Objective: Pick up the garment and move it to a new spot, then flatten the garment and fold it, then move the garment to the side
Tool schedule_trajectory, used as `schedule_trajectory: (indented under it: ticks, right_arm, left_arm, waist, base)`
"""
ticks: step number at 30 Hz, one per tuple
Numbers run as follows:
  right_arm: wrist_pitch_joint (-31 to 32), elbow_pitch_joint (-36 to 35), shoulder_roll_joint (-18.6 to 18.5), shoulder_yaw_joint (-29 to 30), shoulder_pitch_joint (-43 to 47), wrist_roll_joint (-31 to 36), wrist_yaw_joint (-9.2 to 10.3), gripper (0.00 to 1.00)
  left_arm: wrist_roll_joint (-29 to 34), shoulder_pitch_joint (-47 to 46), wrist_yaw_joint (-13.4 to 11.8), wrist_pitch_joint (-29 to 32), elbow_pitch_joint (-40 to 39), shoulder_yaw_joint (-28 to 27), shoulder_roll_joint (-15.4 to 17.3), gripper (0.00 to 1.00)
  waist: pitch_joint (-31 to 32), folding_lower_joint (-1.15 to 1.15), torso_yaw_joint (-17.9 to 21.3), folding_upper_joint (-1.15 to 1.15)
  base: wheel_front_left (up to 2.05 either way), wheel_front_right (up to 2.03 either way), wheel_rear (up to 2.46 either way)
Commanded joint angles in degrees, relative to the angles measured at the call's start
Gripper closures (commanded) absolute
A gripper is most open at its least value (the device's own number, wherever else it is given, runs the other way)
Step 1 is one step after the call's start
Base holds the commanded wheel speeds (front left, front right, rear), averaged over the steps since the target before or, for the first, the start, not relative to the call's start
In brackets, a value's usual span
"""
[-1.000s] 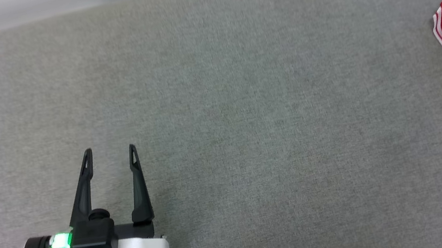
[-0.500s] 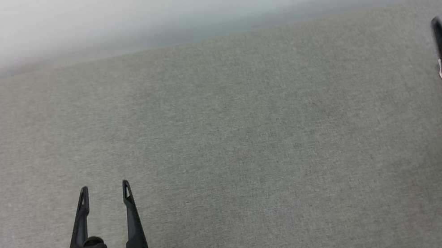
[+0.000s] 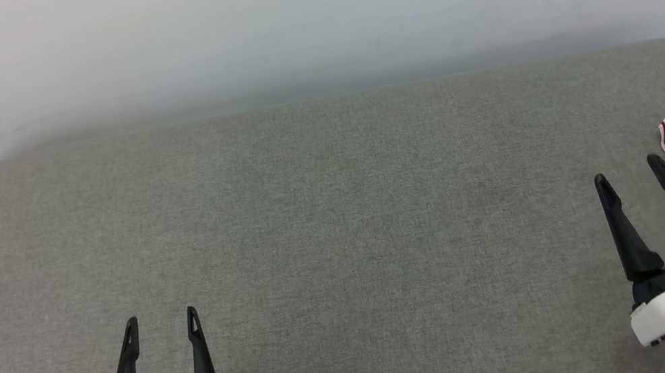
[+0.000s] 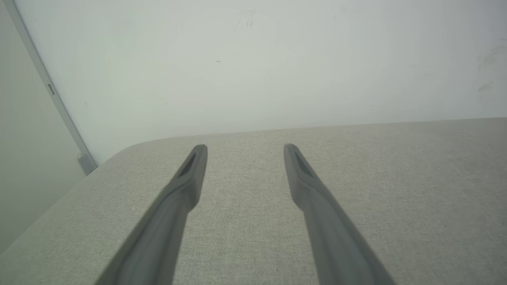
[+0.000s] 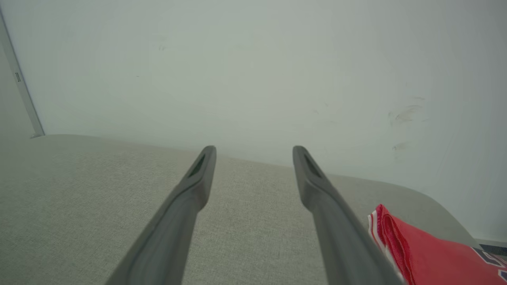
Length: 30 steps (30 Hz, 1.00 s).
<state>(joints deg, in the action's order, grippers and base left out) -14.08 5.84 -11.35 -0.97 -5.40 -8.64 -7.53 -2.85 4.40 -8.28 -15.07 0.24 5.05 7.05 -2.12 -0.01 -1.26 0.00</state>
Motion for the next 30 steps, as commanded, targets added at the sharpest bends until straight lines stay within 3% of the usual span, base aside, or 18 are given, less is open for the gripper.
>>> schedule_trajectory:
  ticks: [1,17,30]
  right_arm:
    - [-0.3,-0.25,0.87,0.62,1.88,-0.44,0.09,0.0]
    - [-0.82,-5.49,5.64,4.01,11.97,0.35,0.09,0.0]
    - [0.8,-8.71,7.15,4.86,15.2,0.57,0.09,0.0]
  left_arm:
    - [0.04,0.69,0.25,-0.12,0.14,-0.03,-0.04,0.0]
    - [-0.18,3.12,2.62,-0.12,0.68,0.88,-1.23,0.0]
    - [-0.42,3.84,3.68,-0.12,0.68,-0.04,-1.66,0.0]
  waist:
    - [0.67,0.01,-0.27,0.0]
    - [3.48,0.01,-0.94,0.0]
    - [4.08,0.01,-0.9,0.0]
  base:
    - [0.0,0.0,0.0]
    - [0.0,0.0,0.0]
    - [0.0,0.0,0.0]
